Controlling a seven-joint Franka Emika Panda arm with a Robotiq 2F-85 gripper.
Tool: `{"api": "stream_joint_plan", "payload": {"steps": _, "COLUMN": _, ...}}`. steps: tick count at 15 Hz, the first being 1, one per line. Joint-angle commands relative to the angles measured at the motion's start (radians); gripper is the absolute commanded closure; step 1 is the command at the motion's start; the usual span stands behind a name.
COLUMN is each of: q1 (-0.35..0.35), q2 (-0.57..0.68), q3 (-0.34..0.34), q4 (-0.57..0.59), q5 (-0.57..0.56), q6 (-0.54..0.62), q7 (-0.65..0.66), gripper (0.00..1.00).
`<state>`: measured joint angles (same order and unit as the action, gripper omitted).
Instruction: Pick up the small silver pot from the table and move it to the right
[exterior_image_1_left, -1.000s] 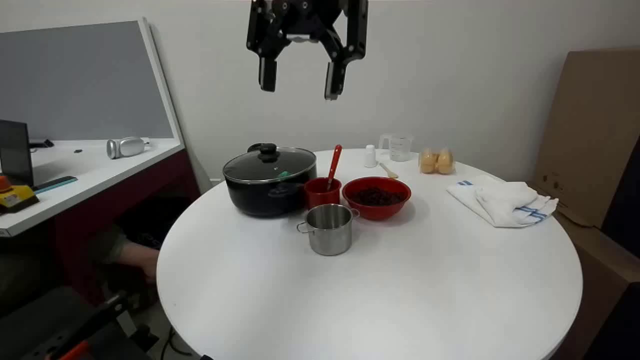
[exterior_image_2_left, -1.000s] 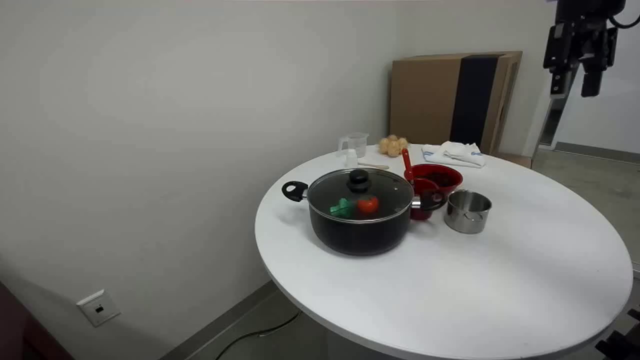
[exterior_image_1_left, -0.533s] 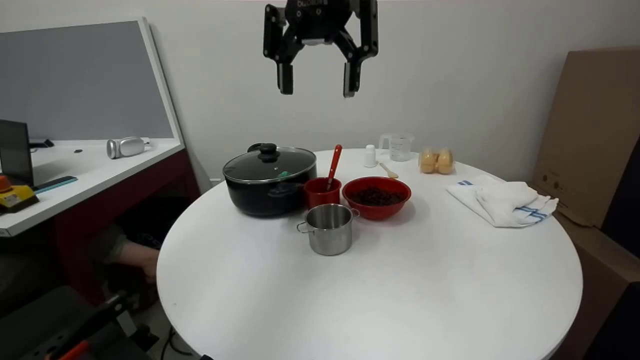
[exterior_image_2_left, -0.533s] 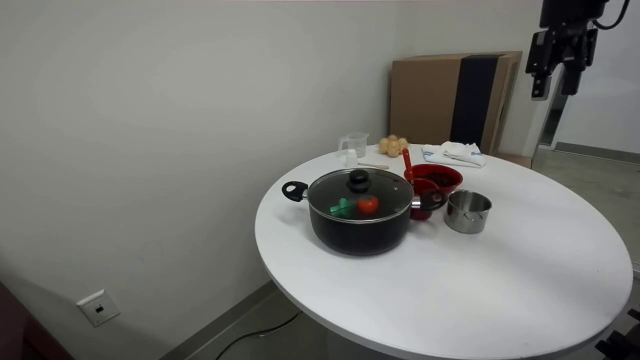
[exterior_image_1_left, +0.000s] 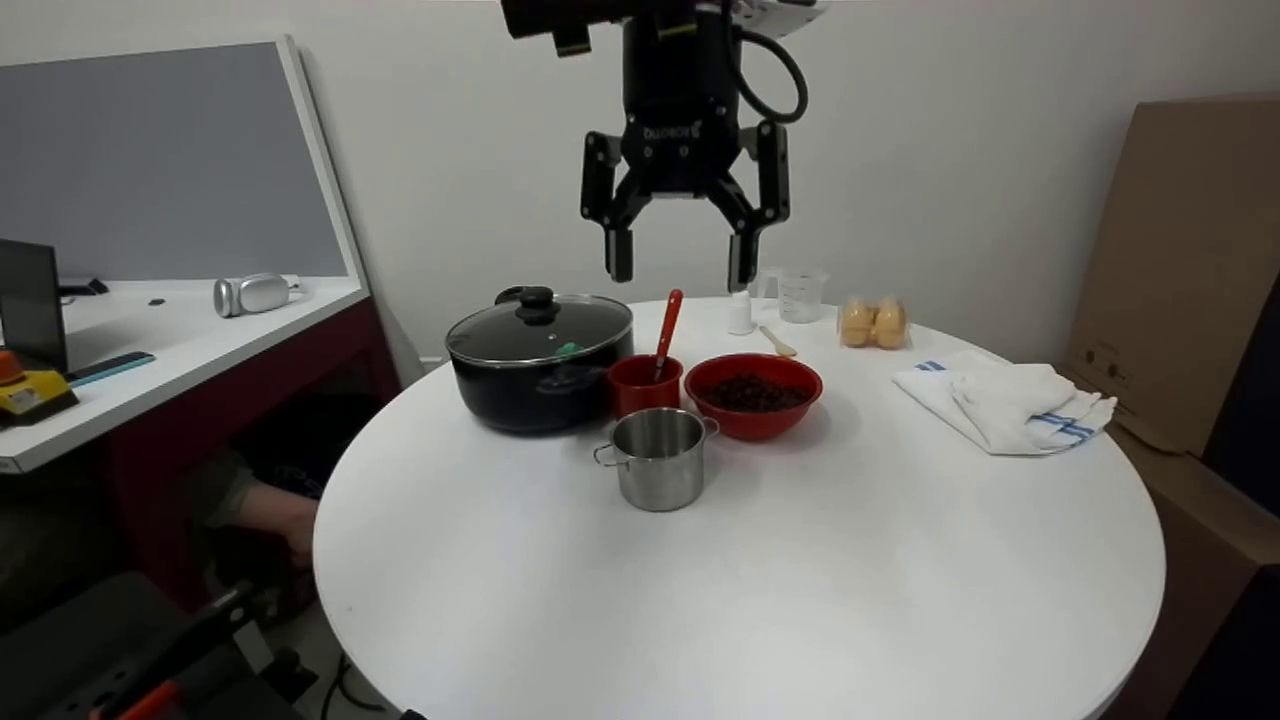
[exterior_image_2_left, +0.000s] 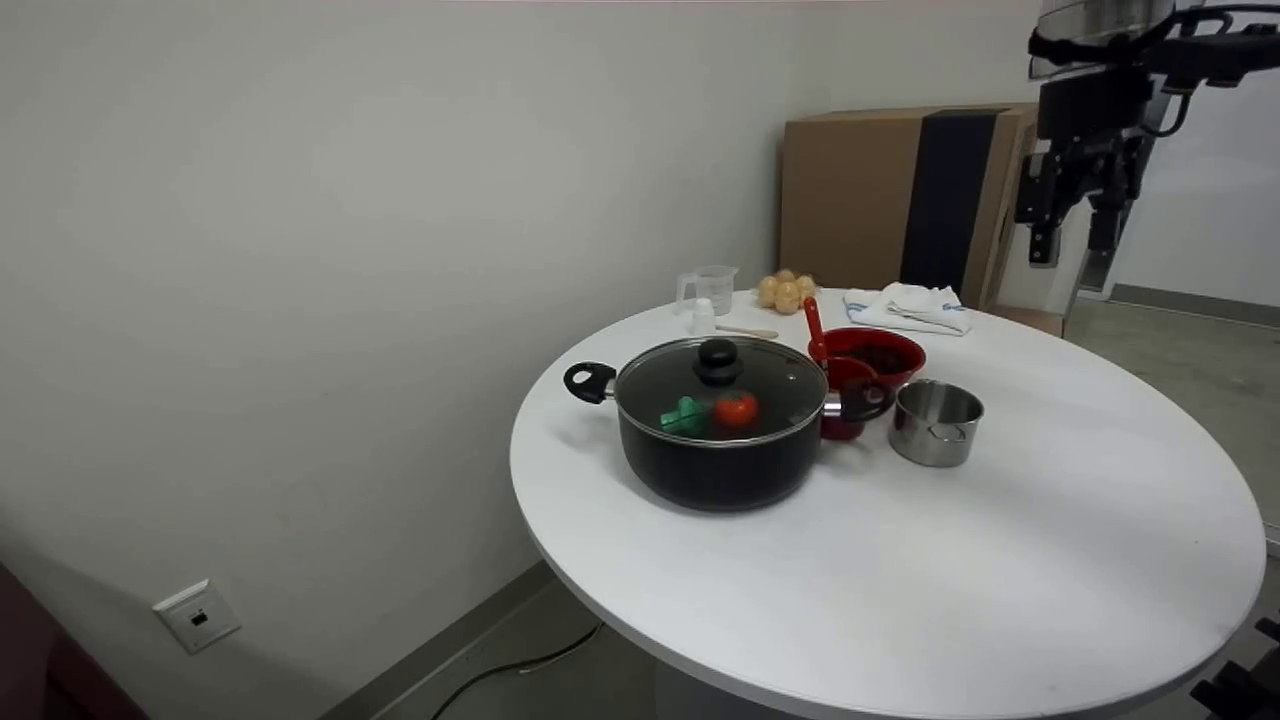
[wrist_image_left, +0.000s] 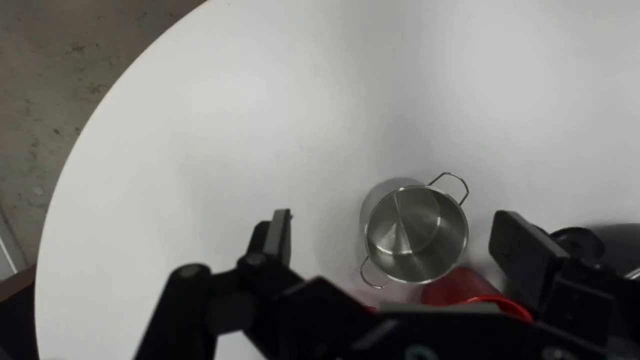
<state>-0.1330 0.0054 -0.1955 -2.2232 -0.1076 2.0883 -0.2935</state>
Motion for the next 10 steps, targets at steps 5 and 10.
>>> {"api": "stream_joint_plan", "payload": {"steps": 5, "q1": -0.076, "q2": 0.208, "q3": 0.003, "q4": 0.117, "q5": 0.093, "q6": 0.013, "q7": -0.034, "gripper": 0.00}}
{"api": "stream_joint_plan", "payload": {"steps": 10, "q1": -0.078, "q2": 0.198, "q3": 0.006, "q4": 0.084, "q5": 0.063, "q6": 0.045, "q7": -0.005, "gripper": 0.00}}
